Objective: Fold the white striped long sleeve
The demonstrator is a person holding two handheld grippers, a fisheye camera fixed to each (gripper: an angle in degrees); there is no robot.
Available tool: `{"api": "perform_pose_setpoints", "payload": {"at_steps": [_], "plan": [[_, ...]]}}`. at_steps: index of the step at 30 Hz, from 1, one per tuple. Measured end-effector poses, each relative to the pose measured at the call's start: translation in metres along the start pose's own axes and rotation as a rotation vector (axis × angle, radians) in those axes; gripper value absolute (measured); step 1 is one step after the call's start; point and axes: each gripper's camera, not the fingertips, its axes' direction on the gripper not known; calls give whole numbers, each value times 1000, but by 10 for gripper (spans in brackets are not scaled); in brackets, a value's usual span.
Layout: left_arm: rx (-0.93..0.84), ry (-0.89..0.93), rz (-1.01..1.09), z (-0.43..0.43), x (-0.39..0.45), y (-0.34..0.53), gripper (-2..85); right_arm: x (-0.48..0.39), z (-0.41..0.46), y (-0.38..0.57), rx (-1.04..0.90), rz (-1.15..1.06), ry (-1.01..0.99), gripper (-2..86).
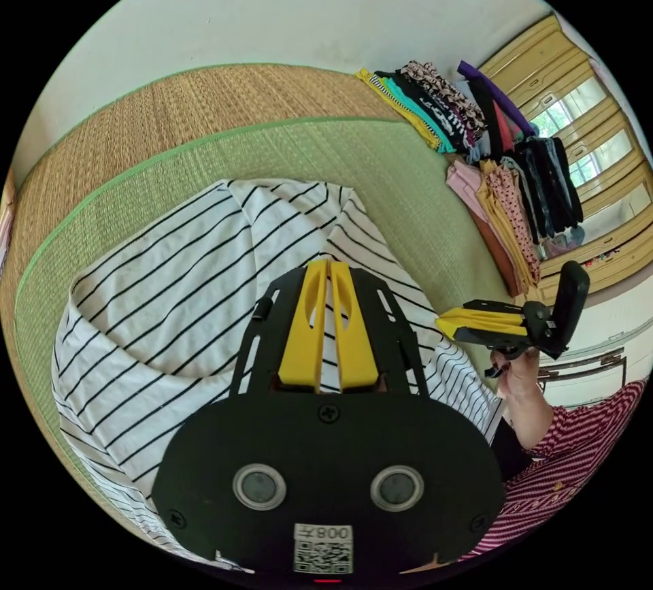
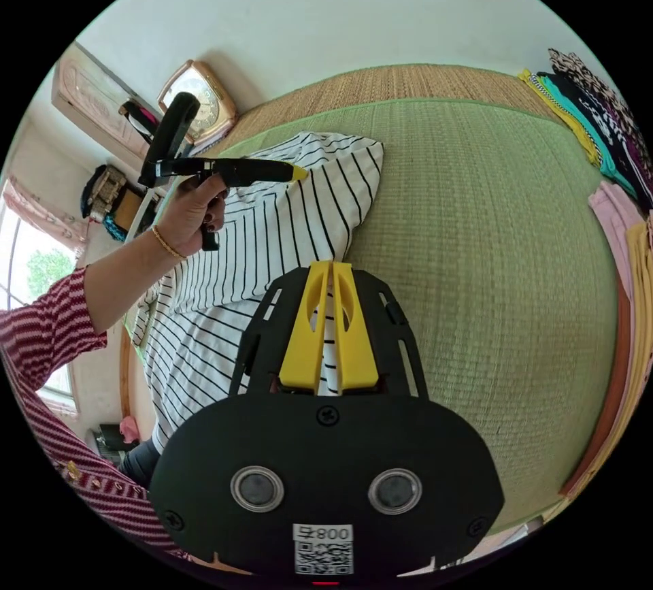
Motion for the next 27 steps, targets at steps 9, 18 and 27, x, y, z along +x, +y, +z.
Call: {"api": "perform_pose_setpoints", "payload": {"at_steps": [9,18,27], "plan": [[-27,7,-4,25,-2,9,40,43,3,19,-8,104,-98,6],[38,-81,-145,-58,-63,156,76,36,-24,-38,75,-34,-17,37],[-37,-172,-308,-51,-96,260,71,-2,49,-168,-67,-194,164,56]]}}
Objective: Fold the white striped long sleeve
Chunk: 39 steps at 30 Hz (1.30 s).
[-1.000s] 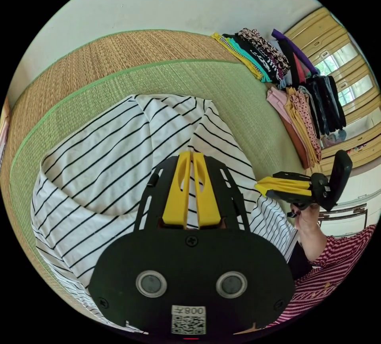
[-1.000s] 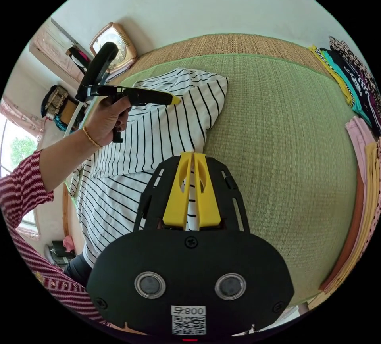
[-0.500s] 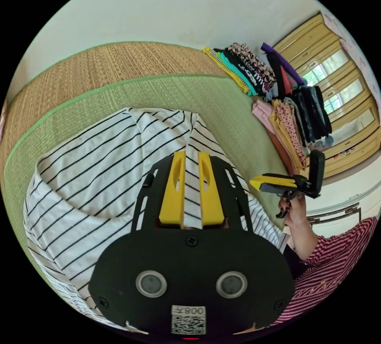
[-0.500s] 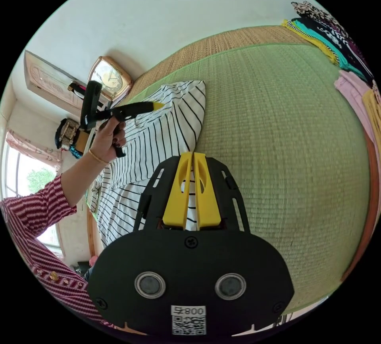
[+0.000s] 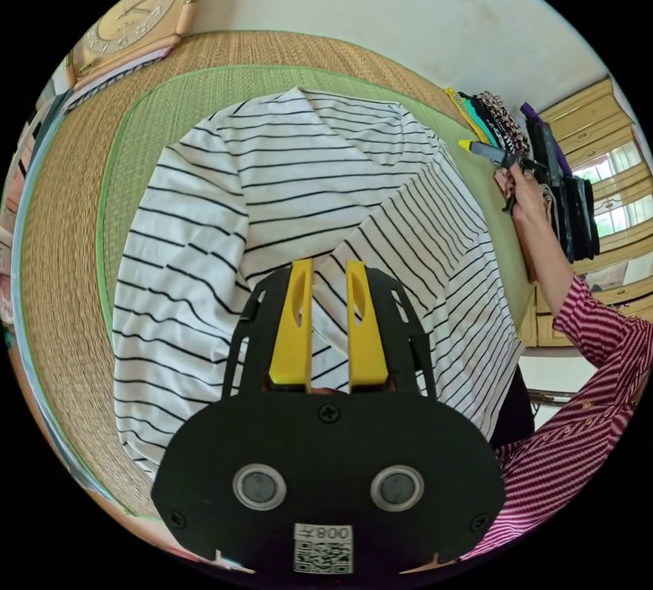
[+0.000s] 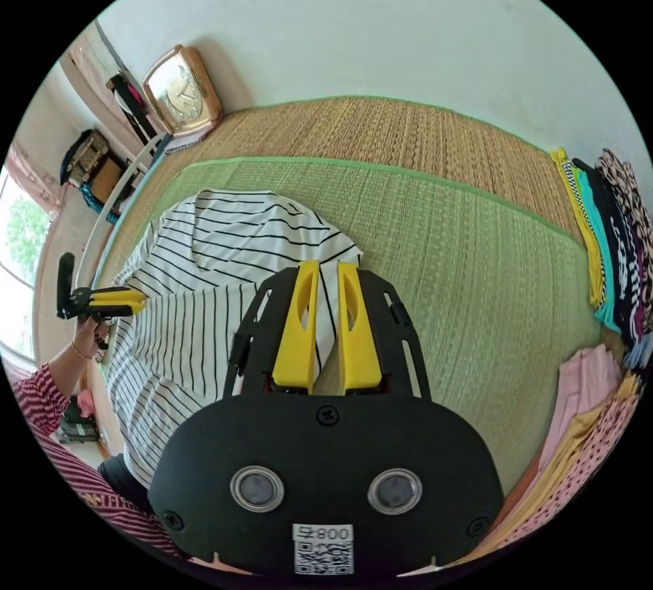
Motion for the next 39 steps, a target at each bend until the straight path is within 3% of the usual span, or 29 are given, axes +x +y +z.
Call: {"api": "perform_pose_setpoints", "payload": {"at_steps": [5,9,16,25,32,36,39], "plan": [[-6,-64,25,17,0,6,26,-5,41,-23,-118,-15,73,45],[11,-63,43,25,-6,15,10,-2,40,-23,-95,-10,76,17],[130,-28,27,12,-37,29,7,12,15,-33,-39,37,60,3],[116,-47,-82,68,-99,35,27,40,22,-45,-89,102,-4,4],[213,25,-83,74,-112,72,44,35,-37,7,34,88,-162,3],[83,36,-113,124,-129,80,39,-10,-27,59,-40,5,-177,1],[126,95,-164,128,-146,86,38,-10,-6,69,-116,24,-160,2]]}}
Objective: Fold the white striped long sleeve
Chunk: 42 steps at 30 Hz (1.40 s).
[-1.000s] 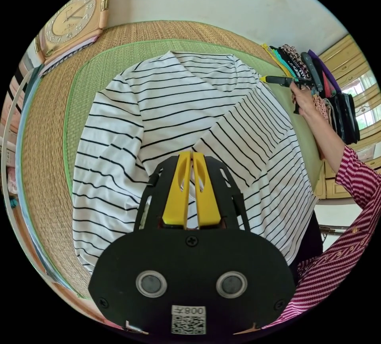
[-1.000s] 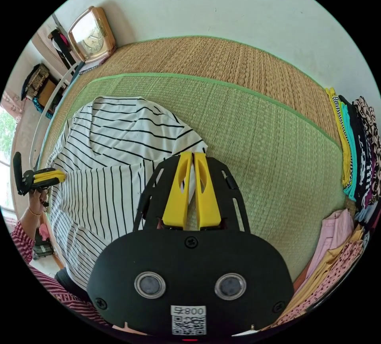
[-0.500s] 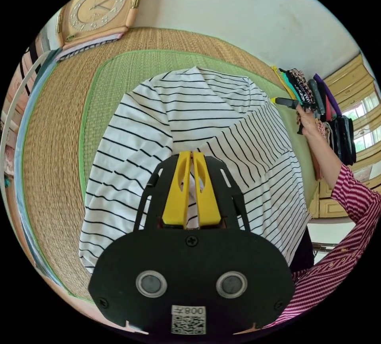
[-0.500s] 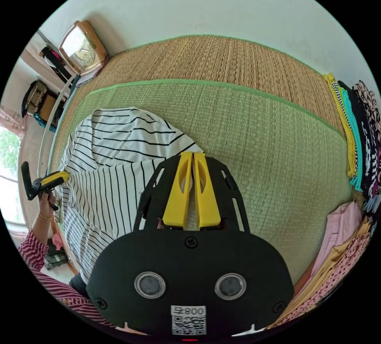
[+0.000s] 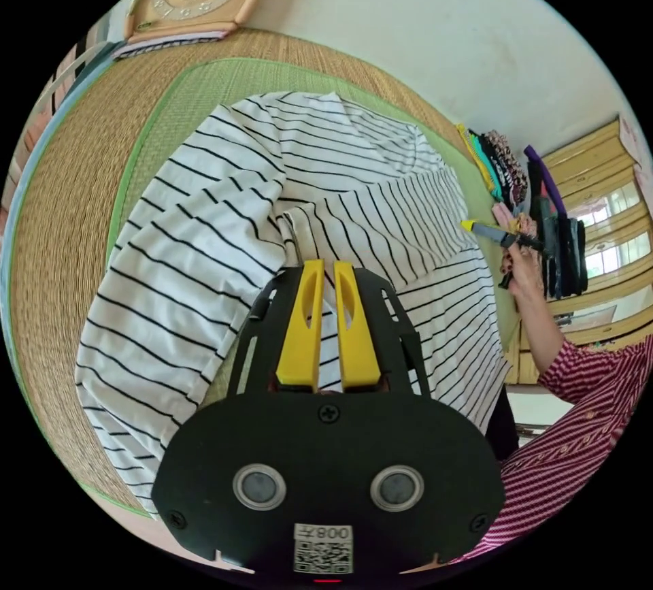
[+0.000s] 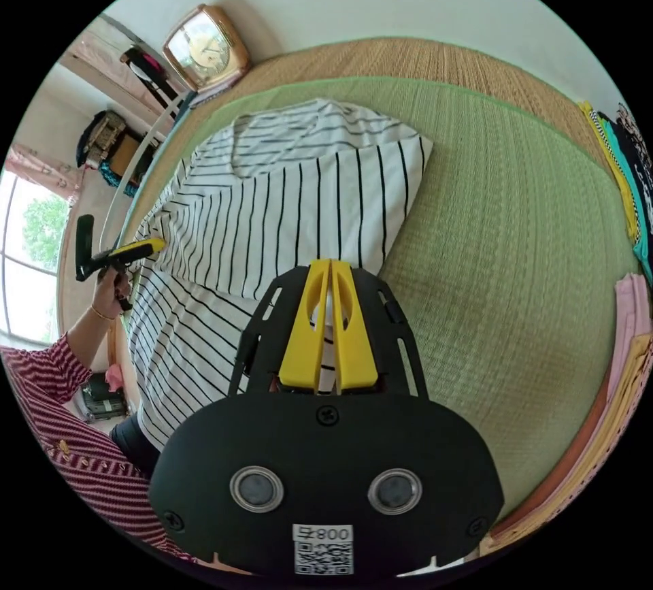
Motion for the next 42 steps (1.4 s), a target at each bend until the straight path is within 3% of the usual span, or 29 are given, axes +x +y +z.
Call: {"api": "perform_pose_setpoints", "payload": {"at_steps": [5,13,19,27,32,36,42], "plan": [[61,4,-67,-30,-28,37,46,-1,-35,-8,30,13,-3,2],[211,-143,-548,-101,-128,201,76,-81,-46,5,-14,-120,-76,1],[224,-116,-665,-86,-176,229,88,-164,-15,5,-129,-232,-175,1],[138,-148,-623,-56,-212,214,29,-261,12,-15,-243,-370,-222,5],[285,-6,-556,-80,-225,208,13,-283,4,-32,-251,-403,-259,19],[386,86,-344,-109,-203,166,9,-308,-28,-53,-202,-465,-332,43],[350,175,-94,-107,-162,101,8,-374,-89,-81,-82,-621,-422,78]]}}
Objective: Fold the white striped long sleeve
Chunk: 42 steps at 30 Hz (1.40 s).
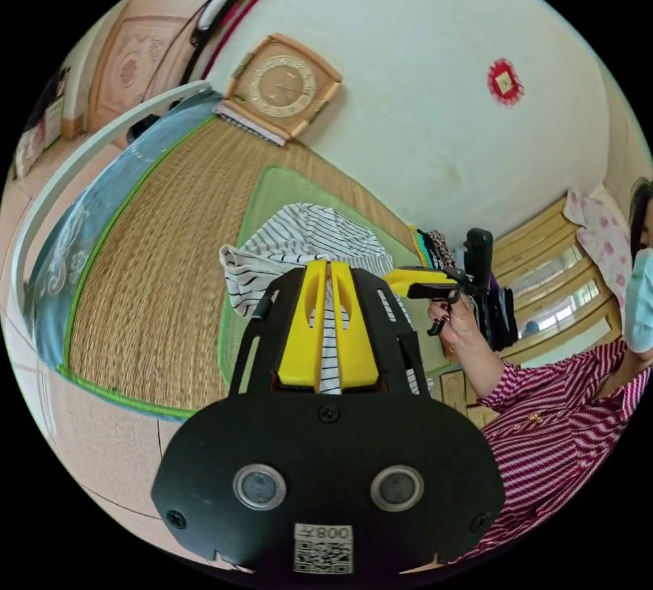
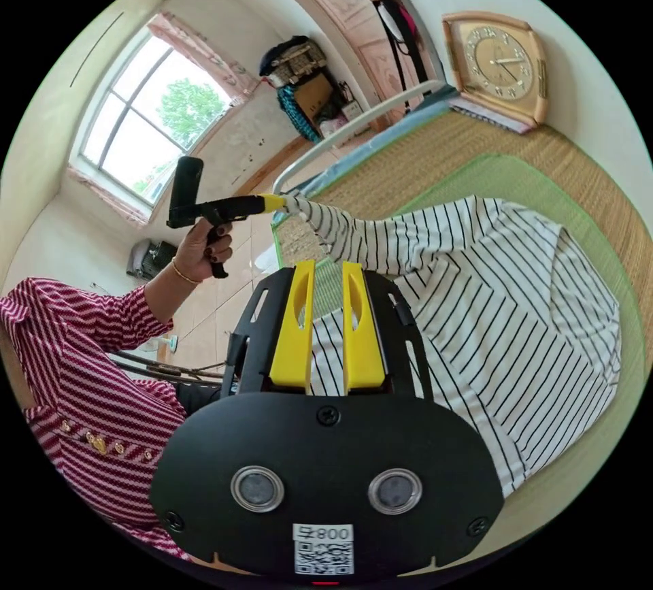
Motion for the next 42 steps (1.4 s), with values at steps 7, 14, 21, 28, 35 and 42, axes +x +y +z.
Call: {"api": "perform_pose_setpoints", "payload": {"at_steps": [7,14,21,28,35,42], "plan": [[-115,6,121,51,28,-13,8,4,-4,-24,-5,3,-49,86],[-236,7,86,109,20,-3,12,76,31,26,-94,267,-183,88],[-293,-21,139,125,31,-32,39,98,68,21,-217,339,-278,38],[-173,211,-264,101,-44,-30,83,81,64,-11,-183,291,-338,8],[-107,291,-473,107,-71,-47,86,36,81,-33,-273,198,-149,47],[-136,274,-470,115,-69,-106,66,-44,145,-3,-415,44,157,94]]}}
